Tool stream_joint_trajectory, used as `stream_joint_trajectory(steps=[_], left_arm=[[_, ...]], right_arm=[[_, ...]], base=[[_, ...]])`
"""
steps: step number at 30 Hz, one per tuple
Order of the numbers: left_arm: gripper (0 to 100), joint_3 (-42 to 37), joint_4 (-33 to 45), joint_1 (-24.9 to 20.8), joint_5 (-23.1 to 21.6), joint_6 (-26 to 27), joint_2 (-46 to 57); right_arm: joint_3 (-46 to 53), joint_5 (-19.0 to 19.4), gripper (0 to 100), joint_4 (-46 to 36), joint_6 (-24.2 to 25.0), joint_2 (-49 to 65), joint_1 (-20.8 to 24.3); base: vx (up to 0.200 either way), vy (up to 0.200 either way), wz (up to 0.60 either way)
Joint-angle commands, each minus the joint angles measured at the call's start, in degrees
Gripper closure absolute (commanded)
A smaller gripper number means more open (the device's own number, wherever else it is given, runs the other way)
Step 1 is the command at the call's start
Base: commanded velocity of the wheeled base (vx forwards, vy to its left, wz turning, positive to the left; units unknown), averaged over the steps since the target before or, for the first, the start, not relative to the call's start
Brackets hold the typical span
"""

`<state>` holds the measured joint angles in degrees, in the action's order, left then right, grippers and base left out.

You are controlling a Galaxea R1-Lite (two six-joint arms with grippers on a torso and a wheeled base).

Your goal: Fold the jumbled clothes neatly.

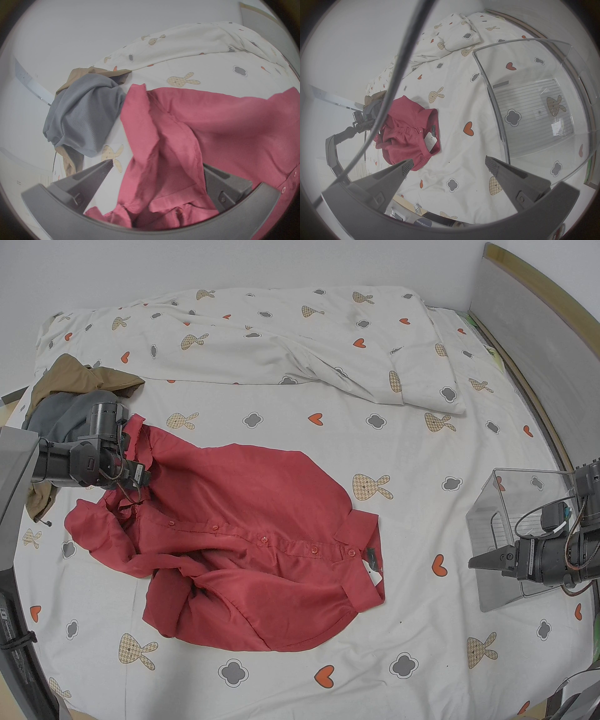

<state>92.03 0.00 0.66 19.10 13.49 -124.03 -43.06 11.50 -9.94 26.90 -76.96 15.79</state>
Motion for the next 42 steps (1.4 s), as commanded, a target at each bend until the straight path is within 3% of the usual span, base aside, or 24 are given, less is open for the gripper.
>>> stream_joint_trajectory(steps=[1,13,22,31,35,40,42], left_arm=[[0,0.08,0.0,2.95,0.06,0.13,1.33],[0,1.05,0.0,13.84,-0.38,1.8,3.09],[0,-0.09,-0.18,16.48,-2.4,0.74,2.83],[0,-1.06,-1.85,22.37,-2.4,-0.58,3.7],[0,-5.1,-4.13,25.18,-3.02,-2.07,5.81],[0,-13.89,-7.73,25.97,-9.7,-4.35,13.2],[0,-18.9,-7.47,25.88,-16.2,-5.94,19.26]], right_arm=[[-0.01,0.02,0,0.0,-0.01,-0.12,0.03],[-0.01,0.02,0,0.0,-0.01,-0.21,0.12],[0.08,0.02,0,0.0,-0.01,-0.12,0.39],[0.08,0.02,0,0.0,-0.01,-0.21,0.39],[0.08,0.02,0,0.0,-0.01,-0.21,0.39],[0.08,0.02,0,0.0,-0.01,-0.12,0.39],[0.08,0.02,0,0.0,-0.19,-0.03,0.47]], base=[[0.0,0.0,0.0],[0.0,0.0,0.0],[0.0,0.0,0.0],[0.0,0.0,0.0],[0.0,0.0,0.0],[0.0,0.0,0.0],[0.0,0.0,0.0]])
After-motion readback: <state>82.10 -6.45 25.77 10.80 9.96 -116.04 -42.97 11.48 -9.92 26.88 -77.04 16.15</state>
